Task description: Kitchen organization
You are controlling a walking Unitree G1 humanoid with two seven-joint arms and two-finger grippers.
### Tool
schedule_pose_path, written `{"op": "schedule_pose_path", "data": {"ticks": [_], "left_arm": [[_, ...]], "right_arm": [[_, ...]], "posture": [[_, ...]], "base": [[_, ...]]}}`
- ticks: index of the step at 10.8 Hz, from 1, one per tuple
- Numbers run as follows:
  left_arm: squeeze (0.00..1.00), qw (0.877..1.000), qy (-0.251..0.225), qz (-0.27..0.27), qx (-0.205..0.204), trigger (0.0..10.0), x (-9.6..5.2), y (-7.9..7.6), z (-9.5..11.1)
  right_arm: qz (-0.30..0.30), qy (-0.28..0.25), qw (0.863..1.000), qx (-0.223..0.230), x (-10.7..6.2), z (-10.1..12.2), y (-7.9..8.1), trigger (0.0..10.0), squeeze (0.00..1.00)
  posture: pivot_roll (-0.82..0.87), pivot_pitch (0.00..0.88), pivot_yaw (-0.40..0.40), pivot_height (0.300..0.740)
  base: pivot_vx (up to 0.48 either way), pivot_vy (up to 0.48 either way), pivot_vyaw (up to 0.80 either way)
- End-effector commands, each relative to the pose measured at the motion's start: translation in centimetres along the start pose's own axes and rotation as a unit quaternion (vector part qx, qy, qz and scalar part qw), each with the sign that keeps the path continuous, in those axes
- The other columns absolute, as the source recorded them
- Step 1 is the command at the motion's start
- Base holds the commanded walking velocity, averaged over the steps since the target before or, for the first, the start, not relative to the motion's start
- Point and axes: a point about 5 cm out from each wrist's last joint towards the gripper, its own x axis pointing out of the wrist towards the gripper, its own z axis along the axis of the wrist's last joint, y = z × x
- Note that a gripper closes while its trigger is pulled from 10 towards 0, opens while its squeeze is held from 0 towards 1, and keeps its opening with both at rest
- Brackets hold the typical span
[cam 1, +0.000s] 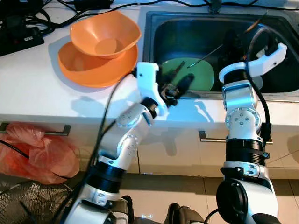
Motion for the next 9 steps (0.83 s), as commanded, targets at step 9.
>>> {"op": "schedule_pose_path", "data": {"ticks": [9], "left_arm": [[0.0,0.98,0.05,0.017,0.194,10.0,-0.8,2.5,0.5]], "right_arm": [[0.04,0.05,0.963,-0.261,-1.1,-1.4,-1.6,10.0,0.0]], "posture": [[0.1,0.188,0.01,0.74]], "base": [[0.0,0.0,0.0]]}}
